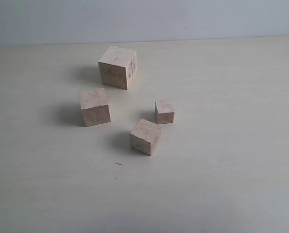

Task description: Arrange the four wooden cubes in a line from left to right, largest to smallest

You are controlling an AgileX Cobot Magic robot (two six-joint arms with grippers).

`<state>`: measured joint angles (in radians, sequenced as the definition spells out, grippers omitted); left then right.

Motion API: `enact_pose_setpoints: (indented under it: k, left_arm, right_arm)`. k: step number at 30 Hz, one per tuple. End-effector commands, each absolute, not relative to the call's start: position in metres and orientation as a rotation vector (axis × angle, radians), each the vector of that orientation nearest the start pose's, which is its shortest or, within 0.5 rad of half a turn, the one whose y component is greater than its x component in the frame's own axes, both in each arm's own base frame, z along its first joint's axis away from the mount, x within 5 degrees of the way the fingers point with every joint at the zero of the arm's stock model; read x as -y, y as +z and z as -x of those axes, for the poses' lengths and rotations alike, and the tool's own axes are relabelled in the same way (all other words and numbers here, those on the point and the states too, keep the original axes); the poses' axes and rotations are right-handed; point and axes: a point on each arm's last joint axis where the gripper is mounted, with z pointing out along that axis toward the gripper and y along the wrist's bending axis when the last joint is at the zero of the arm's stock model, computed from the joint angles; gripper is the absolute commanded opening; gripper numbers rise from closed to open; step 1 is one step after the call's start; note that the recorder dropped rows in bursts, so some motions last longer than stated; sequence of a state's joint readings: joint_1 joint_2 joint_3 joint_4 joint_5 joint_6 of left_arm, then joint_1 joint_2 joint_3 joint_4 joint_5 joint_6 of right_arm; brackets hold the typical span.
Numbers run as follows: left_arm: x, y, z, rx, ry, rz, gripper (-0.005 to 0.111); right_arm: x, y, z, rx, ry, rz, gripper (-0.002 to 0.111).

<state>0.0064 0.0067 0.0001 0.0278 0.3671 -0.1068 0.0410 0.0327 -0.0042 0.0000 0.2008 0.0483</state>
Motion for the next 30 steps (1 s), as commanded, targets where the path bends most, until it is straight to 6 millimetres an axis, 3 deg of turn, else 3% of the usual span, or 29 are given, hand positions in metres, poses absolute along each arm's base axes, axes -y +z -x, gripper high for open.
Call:
enact_pose_setpoints:
  k: [1,11,13,16,21,26,30]
  left_arm:
    - [-0.001,0.181,-0.053,-1.837,-0.044,0.075,0.000]
    - [-0.001,0.181,-0.053,-1.837,-0.044,0.075,0.000]
    - [-0.001,0.181,-0.053,-1.837,-0.044,0.075,0.000]
    - [-0.001,0.181,-0.053,-1.837,-0.044,0.075,0.000]
    - [-0.001,0.181,-0.053,-1.837,-0.044,0.075,0.000]
    - [-0.001,0.181,-0.053,-1.837,-0.044,0.075,0.000]
    - [-0.001,0.181,-0.053,-1.837,-0.044,0.075,0.000]
  right_arm:
    - [-0.002,0.219,-0.058,-1.430,0.119,-0.051,0.000]
    - [0.001,0.261,-0.040,-0.916,0.116,-0.053,0.000]
    - [0.004,0.266,-0.038,-0.886,0.162,-0.107,0.000]
    - [0.006,0.285,-0.043,-1.005,0.265,-0.207,0.000]
    - [-0.001,0.346,-0.063,-1.220,0.260,-0.162,0.000]
    - [-0.012,0.392,-0.118,-1.646,0.299,-0.135,0.000]
    - [-0.035,0.391,-0.164,-2.046,0.413,-0.003,0.000]
